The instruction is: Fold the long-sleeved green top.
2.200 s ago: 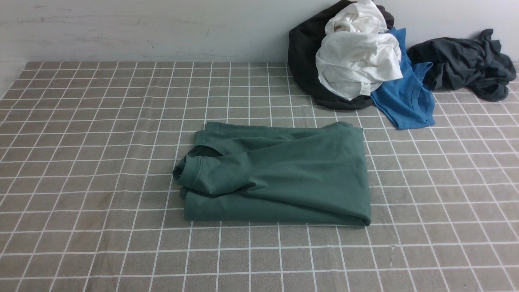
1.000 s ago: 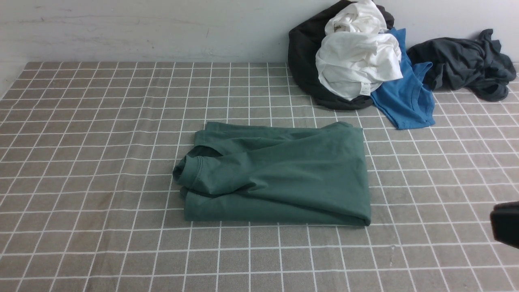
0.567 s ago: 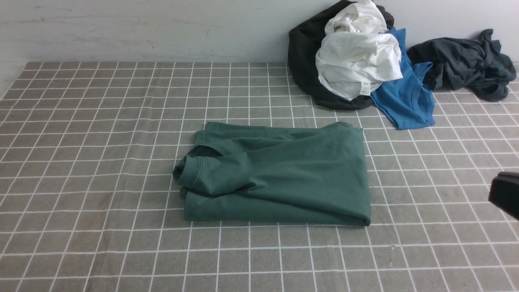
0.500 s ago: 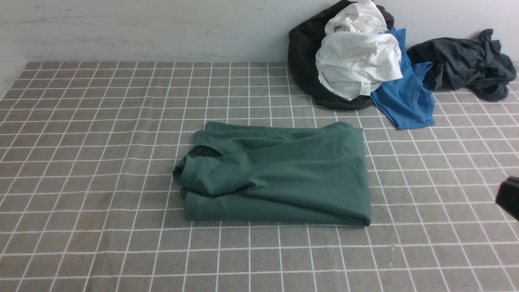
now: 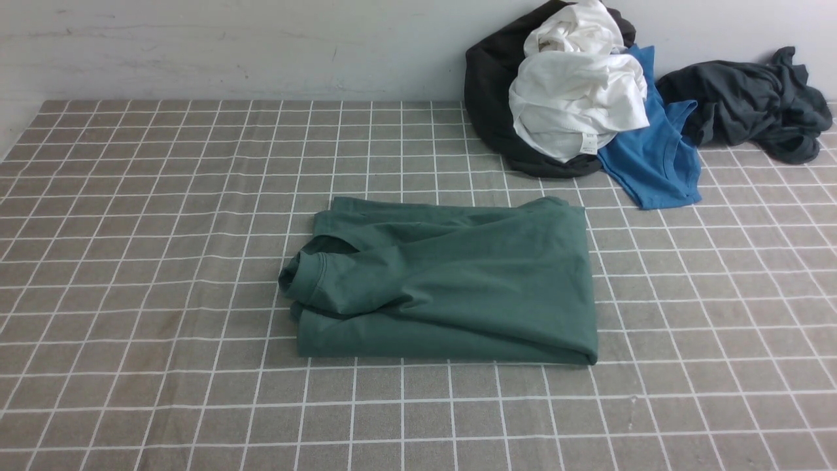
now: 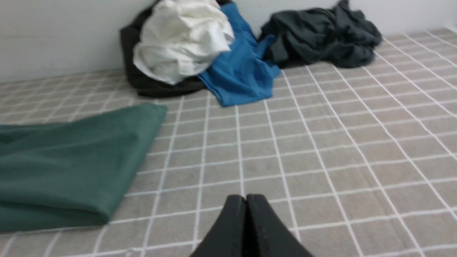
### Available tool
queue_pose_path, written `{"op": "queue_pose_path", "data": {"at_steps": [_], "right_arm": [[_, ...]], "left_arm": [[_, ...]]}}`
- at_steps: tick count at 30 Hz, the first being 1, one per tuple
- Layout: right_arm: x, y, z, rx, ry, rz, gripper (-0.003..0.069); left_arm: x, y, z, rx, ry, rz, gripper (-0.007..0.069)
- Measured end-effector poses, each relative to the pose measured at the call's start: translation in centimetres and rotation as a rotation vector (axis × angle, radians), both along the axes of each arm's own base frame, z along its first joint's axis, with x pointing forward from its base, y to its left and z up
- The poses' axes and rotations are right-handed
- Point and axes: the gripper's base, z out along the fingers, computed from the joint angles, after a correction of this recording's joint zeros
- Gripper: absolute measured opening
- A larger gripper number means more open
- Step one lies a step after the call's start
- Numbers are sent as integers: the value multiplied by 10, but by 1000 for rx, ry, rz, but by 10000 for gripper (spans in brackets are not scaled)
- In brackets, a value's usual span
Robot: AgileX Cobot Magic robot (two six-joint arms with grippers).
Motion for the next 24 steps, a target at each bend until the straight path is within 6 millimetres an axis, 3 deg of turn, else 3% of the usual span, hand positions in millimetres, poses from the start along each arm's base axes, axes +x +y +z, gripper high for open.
{"op": "queue_pose_path", "data": {"at_steps": [24], "right_arm": [[1, 1, -4, -26, -11, 12, -14]], "left_arm": [[0, 0, 0, -1, 0, -1, -7]]}}
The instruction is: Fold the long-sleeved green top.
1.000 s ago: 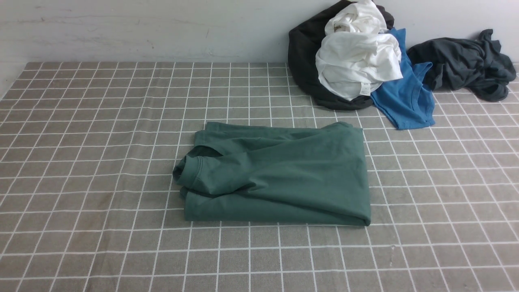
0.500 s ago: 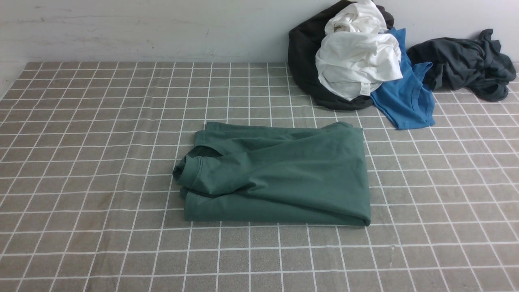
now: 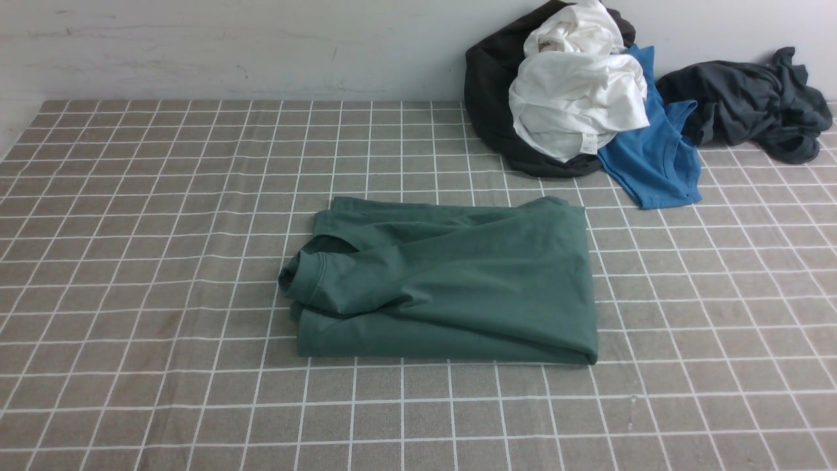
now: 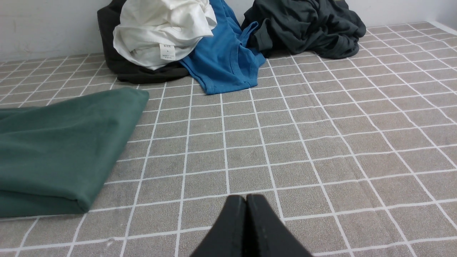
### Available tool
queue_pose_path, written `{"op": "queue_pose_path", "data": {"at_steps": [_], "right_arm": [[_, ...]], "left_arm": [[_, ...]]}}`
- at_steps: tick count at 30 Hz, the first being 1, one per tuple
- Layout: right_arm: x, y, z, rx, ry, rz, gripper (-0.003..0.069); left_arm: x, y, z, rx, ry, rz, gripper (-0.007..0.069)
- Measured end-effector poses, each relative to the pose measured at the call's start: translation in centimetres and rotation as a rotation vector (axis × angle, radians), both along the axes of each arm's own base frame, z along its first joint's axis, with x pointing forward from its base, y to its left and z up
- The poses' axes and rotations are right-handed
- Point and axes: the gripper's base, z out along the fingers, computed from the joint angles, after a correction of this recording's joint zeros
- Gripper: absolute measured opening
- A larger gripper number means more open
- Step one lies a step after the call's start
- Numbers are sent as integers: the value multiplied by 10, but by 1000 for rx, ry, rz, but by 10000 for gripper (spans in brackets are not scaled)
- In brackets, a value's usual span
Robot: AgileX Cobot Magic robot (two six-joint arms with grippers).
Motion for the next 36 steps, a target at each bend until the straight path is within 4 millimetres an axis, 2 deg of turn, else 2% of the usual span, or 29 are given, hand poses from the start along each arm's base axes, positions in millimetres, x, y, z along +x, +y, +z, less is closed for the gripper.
{"op": "queue_pose_path", "data": {"at_steps": [20, 26, 32, 36], "right_arm": [[0, 0, 0, -1, 0, 0, -14], [0, 0, 0, -1, 0, 0, -14], [0, 0, 0, -1, 0, 0, -14], [0, 0, 0, -1, 0, 0, -14]], "left_arm": [[2, -1, -2, -8, -4, -3, -7], [19, -9, -12, -100, -133, 42, -7], [41, -7, -44, -152, -237, 186, -7], [50, -5, -83, -129, -171, 205, -7]]}}
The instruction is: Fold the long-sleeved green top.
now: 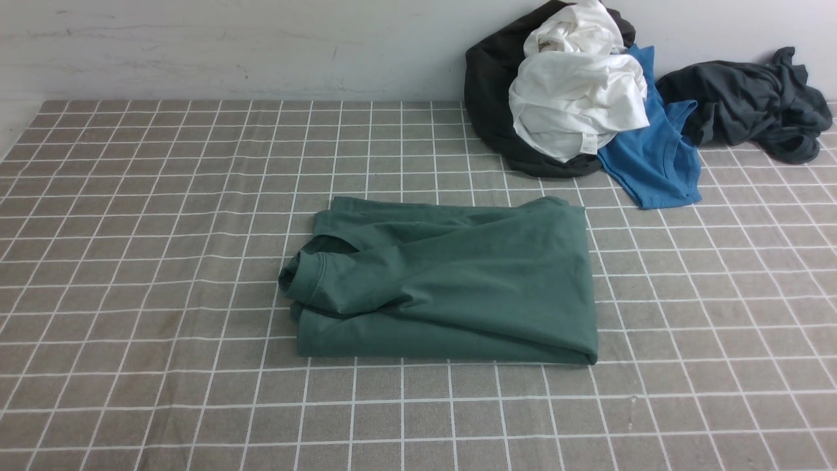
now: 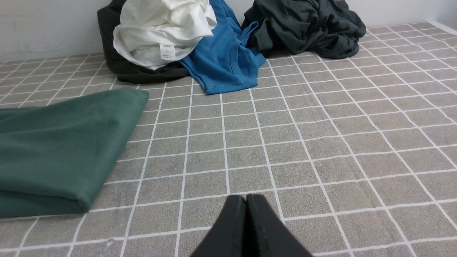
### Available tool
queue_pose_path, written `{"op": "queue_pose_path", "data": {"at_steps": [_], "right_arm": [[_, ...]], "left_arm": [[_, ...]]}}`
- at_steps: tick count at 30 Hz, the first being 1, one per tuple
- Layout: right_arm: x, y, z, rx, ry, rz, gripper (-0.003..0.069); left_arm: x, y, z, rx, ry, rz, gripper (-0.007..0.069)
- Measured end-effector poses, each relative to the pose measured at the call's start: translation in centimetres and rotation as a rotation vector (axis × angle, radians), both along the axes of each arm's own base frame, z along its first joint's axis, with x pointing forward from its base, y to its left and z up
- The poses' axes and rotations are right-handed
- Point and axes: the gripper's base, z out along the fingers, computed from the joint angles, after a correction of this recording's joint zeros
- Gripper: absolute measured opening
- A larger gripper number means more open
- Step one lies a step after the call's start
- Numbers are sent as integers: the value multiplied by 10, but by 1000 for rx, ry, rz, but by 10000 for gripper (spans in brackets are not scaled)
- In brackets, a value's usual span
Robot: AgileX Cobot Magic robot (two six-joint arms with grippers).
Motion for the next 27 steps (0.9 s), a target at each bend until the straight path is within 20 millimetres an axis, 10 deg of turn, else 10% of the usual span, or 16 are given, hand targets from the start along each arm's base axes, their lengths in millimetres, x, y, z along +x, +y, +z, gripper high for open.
{"op": "queue_pose_path", "data": {"at_steps": [27], "right_arm": [[0, 0, 0, 1, 0, 0, -14]], "left_arm": [[1, -4, -22, 18, 81, -74, -7]]}}
